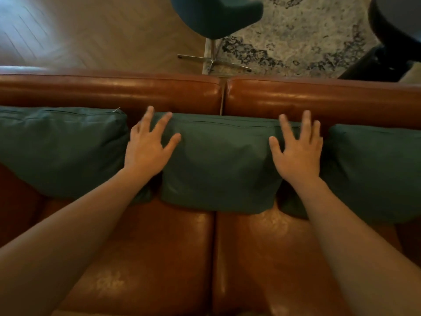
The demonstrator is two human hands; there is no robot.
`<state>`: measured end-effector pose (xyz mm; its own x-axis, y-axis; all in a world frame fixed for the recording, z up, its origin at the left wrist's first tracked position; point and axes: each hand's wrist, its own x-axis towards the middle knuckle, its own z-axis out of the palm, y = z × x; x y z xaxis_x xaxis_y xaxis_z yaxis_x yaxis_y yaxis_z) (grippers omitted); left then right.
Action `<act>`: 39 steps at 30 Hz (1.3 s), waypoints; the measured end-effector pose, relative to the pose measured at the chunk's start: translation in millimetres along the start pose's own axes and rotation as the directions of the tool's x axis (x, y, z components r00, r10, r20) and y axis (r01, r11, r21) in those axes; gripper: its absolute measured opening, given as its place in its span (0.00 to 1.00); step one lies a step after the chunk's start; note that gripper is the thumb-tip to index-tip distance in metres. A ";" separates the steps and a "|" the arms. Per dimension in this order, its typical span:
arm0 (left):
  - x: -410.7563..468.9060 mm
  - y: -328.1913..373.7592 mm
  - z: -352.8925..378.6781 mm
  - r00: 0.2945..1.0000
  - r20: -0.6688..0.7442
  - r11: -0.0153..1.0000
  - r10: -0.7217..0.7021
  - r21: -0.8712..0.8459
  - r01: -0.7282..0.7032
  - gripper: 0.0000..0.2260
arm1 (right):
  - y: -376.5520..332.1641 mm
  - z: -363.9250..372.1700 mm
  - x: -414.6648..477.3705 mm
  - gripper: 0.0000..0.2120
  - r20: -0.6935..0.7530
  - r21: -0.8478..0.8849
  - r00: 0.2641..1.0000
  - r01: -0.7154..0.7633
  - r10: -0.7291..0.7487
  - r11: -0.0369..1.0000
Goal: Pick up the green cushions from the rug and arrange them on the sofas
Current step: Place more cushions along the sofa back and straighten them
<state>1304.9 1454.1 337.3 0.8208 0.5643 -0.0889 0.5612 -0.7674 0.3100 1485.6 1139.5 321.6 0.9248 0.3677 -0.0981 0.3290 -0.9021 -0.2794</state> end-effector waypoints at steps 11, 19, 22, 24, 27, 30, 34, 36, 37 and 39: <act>-5.3 0.5 23.3 0.867 0.271 0.221 -0.419 -0.895 0.387 0.36 | 6.8 23.5 -19.3 0.43 0.165 0.890 0.916 -0.298 0.366 0.345; -3.1 -5.4 31.5 0.875 0.302 0.155 -0.377 -0.911 0.381 0.25 | -0.9 35.1 -4.7 0.39 0.121 0.921 0.960 -0.203 0.252 0.333; -4.0 -3.2 29.6 0.870 0.321 0.106 -0.374 -0.917 0.384 0.23 | 4.4 35.0 -2.8 0.42 0.134 0.932 0.964 -0.201 0.228 0.302; -5.9 -1.1 28.8 0.852 0.345 0.059 -0.394 -0.916 0.398 0.25 | 8.0 36.0 -5.8 0.43 0.144 0.948 0.962 -0.201 0.232 0.246; -11.0 5.1 33.3 0.815 0.415 0.022 -0.405 -0.887 0.462 0.35 | 8.8 43.6 -16.1 0.42 0.185 0.958 0.947 -0.234 0.262 0.167; -16.5 10.0 40.4 0.815 0.414 0.023 -0.406 -0.887 0.462 0.39 | 0.7 48.8 -23.0 0.35 0.204 0.951 0.941 -0.257 0.271 0.175; -18.8 9.4 47.2 0.811 0.375 0.000 -0.449 -0.908 0.420 0.42 | -2.5 52.8 -17.5 0.27 0.205 0.946 0.936 -0.265 0.288 0.186; -16.9 10.8 48.9 0.808 0.389 0.009 -0.443 -0.899 0.437 0.40 | -4.6 54.6 -13.3 0.29 0.226 0.941 0.926 -0.288 0.302 0.179; -14.4 11.5 49.1 0.806 0.398 0.015 -0.438 -0.893 0.449 0.39 | -6.2 55.3 -11.0 0.31 0.240 0.936 0.920 -0.304 0.309 0.178; -9.4 13.2 46.9 0.803 0.408 0.018 -0.434 -0.888 0.460 0.37 | -8.2 55.4 -5.2 0.33 0.255 0.927 0.917 -0.322 0.307 0.191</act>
<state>1309.6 1424.4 297.8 0.4594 0.6622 -0.5920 0.2933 0.5161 0.8048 1467.5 1157.5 271.5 0.9002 0.1179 -0.4193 -0.4121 -0.0811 -0.9075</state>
